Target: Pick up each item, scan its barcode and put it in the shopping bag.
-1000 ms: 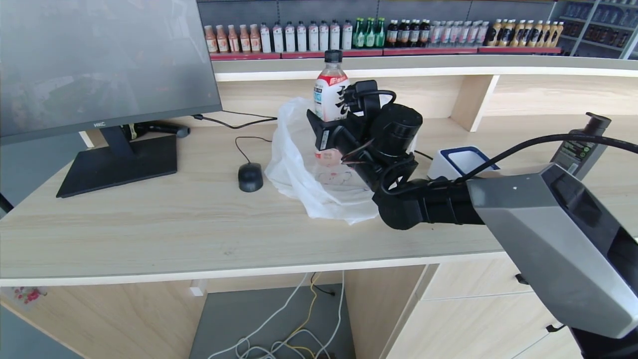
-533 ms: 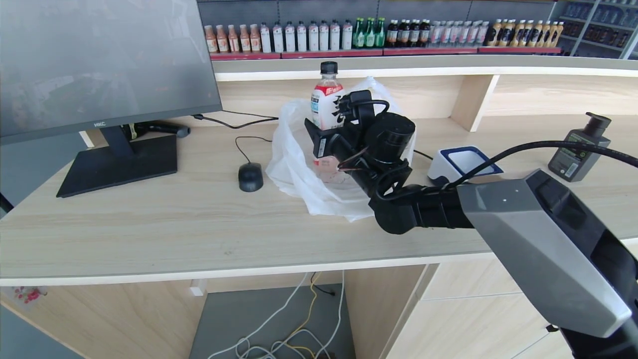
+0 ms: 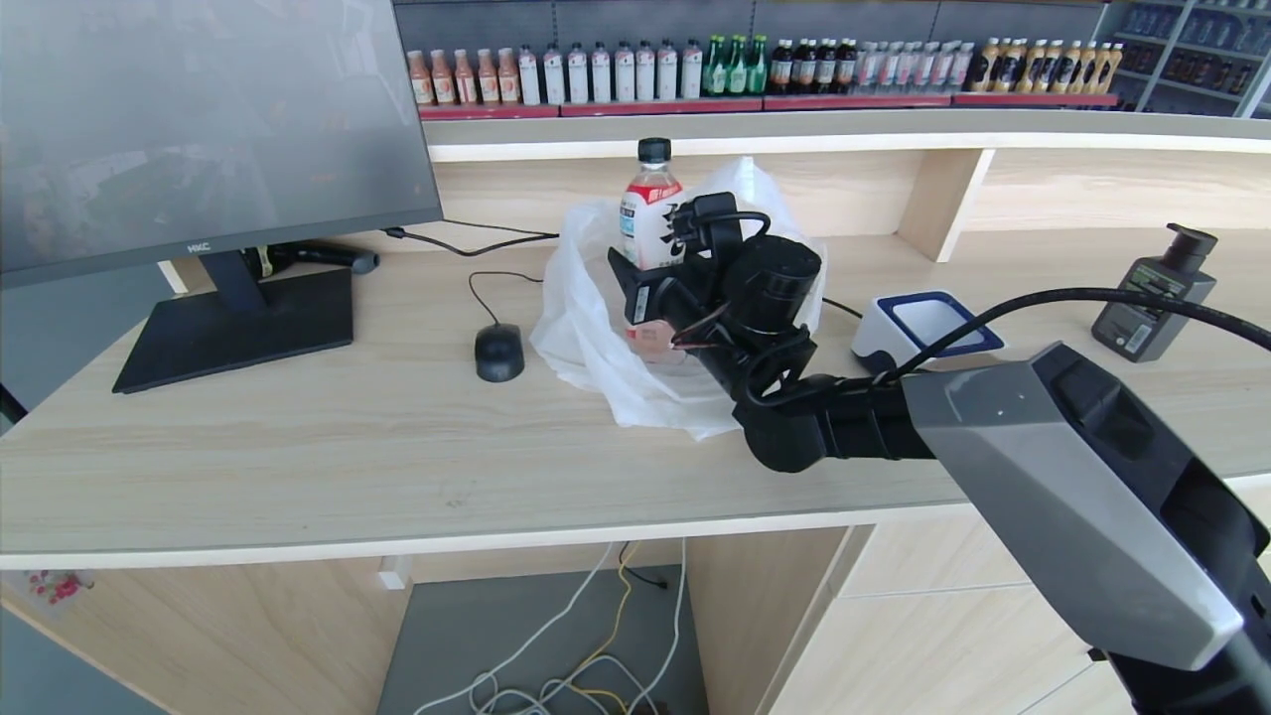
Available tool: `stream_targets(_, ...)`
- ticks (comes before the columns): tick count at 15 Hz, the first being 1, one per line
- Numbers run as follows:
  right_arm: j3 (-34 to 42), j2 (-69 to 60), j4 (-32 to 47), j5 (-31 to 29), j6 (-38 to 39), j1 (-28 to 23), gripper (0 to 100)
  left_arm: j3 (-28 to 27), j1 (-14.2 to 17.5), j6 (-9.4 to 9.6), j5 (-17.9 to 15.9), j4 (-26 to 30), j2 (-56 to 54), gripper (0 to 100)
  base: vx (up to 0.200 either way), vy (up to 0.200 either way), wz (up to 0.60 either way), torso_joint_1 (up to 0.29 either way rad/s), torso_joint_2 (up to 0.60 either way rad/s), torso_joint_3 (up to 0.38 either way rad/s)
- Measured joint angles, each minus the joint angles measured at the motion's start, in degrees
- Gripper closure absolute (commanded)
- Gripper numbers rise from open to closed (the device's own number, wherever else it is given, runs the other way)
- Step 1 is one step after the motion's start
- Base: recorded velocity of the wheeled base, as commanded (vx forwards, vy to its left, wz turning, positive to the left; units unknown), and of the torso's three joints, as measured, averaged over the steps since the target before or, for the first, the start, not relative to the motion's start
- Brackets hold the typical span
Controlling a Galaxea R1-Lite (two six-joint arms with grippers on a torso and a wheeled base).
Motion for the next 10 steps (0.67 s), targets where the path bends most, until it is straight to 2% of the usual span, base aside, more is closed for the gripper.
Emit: stream_targets(10, 0.11, 0.46, -0.11, -0.02, 0.05, -0.22, 100, 0.00, -0.05, 0.00, 0.00, 0.00, 0.00, 0, 0.000, 0.000, 0.00, 0.000, 0.00, 0.000)
